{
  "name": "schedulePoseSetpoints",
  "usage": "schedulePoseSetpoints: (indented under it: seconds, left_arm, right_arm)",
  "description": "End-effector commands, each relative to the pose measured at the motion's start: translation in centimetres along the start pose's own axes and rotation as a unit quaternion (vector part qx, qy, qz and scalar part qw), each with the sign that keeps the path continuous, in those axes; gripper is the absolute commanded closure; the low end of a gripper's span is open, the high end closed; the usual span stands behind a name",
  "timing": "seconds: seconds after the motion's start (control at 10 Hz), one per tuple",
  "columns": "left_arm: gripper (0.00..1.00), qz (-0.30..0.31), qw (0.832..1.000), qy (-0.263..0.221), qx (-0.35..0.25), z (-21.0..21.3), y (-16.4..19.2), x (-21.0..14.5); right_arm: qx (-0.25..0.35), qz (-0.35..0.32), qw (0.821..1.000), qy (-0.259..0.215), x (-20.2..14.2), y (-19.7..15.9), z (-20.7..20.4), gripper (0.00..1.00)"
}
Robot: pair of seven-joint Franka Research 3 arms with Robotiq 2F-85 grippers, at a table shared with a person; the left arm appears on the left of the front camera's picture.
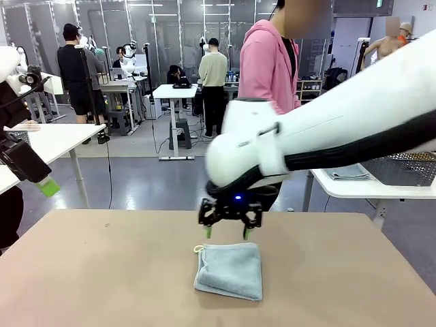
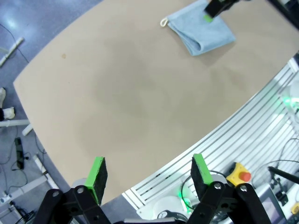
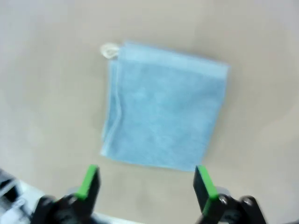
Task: Fold the towels and place them in the basket.
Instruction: Place the folded Towel with hook on the right side of the table.
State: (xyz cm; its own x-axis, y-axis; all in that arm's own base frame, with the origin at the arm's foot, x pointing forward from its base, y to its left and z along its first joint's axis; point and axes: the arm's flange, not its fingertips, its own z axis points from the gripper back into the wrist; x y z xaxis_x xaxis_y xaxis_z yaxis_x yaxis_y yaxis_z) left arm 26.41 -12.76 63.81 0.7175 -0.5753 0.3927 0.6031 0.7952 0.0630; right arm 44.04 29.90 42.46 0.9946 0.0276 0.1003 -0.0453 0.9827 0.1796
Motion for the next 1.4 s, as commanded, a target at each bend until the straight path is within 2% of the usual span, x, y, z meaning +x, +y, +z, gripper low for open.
schedulePoseSetpoints:
  seconds: [0.0,0.1,0.3,0.5,0.6,1.3]
  left_arm:
    - [0.10,0.004,1.000,-0.002,0.000,0.2,-0.1,0.3]
    - [0.10,0.004,1.000,-0.002,0.000,0.2,-0.1,0.3]
    - [0.10,0.004,1.000,-0.002,0.000,0.2,-0.1,0.3]
    - [0.10,0.004,1.000,-0.002,0.000,0.2,-0.1,0.3]
    - [0.10,0.004,1.000,-0.002,0.000,0.2,-0.1,0.3]
    - [0.10,0.004,1.000,-0.002,0.000,0.2,-0.1,0.3]
  right_arm:
    - [0.087,-0.014,0.996,-0.015,-3.2,-6.5,-0.6,0.00]
    - [0.137,-0.016,0.990,-0.013,-3.5,-8.7,-1.6,0.00]
    - [0.188,-0.059,0.979,-0.043,-3.8,-12.0,-4.2,0.00]
    - [0.240,-0.062,0.968,-0.049,-3.4,-14.6,-6.9,0.00]
    - [0.253,-0.086,0.962,-0.049,-2.9,-15.3,-8.0,0.00]
    - [0.291,-0.106,0.949,-0.065,-1.9,-16.2,-13.1,0.00]
